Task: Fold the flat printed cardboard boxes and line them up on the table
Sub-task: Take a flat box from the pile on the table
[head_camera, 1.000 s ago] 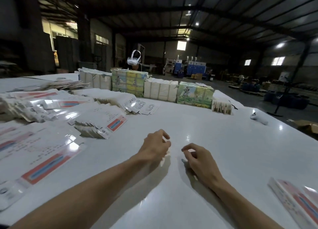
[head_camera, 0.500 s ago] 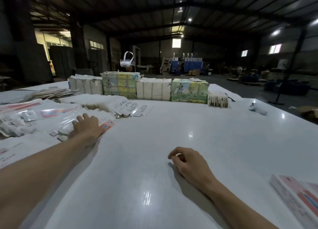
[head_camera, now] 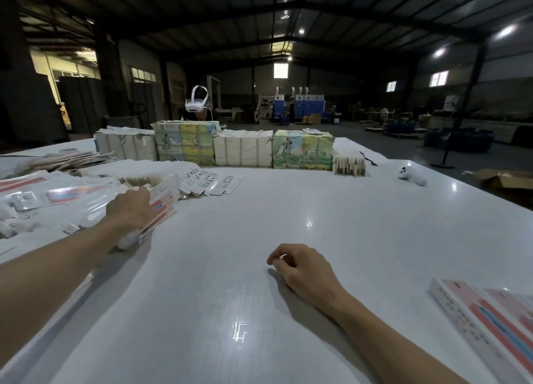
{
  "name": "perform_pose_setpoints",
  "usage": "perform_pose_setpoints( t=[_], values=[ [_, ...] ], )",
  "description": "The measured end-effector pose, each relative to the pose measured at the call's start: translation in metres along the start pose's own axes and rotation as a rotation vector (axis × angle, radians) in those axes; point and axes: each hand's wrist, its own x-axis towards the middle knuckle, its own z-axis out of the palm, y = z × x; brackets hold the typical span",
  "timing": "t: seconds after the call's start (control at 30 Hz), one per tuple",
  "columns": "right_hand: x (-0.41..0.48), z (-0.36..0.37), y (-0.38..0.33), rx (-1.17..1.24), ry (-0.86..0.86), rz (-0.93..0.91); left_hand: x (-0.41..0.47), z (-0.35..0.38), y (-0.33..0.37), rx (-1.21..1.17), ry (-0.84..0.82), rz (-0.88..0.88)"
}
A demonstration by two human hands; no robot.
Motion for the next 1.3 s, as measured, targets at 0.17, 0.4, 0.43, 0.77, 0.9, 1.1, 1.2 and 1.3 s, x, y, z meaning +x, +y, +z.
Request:
perform_pose_setpoints(
  t=[0.17, 0.4, 0.43, 0.77, 0.9, 1.1, 1.2, 1.3],
  values=[
    [0.0, -0.001, 0.0, 0.016, 0.001, -0.001, -0.011, -0.025, 0.02, -0.443, -0.084, 0.105],
    [-0.003, -0.01, -0.001, 0.586, 0.124, 0.005, -0.111, -0.045, 0.088, -1.388, -0.923, 0.148],
    [-0.003, -0.011, -0.002, 0.681, 0.129, 0.029, -0.127, -0.044, 0.097, -1.401, -0.98, 0.155],
    [-0.01, -0.017, 0.002, 0.818, 0.174, 0.119, -0.218, -0.022, 0.147, -1.504, -1.172, 0.146],
    [-0.012, -0.014, 0.003, 0.818, 0.074, 0.062, -0.217, -0.007, 0.146, -1.554, -1.019, 0.17],
    [-0.008, -0.014, -0.002, 0.502, 0.099, -0.043, -0.215, 0.001, 0.139, -1.573, -0.92, 0.242],
    [-0.005, -0.017, -0.002, 0.485, 0.146, -0.081, -0.212, -0.001, 0.145, -1.428, -0.873, 0.303],
    [-0.004, -0.02, 0.002, 0.284, 0.204, -0.113, -0.212, -0.001, 0.147, -1.446, -0.873, 0.286]
  ],
)
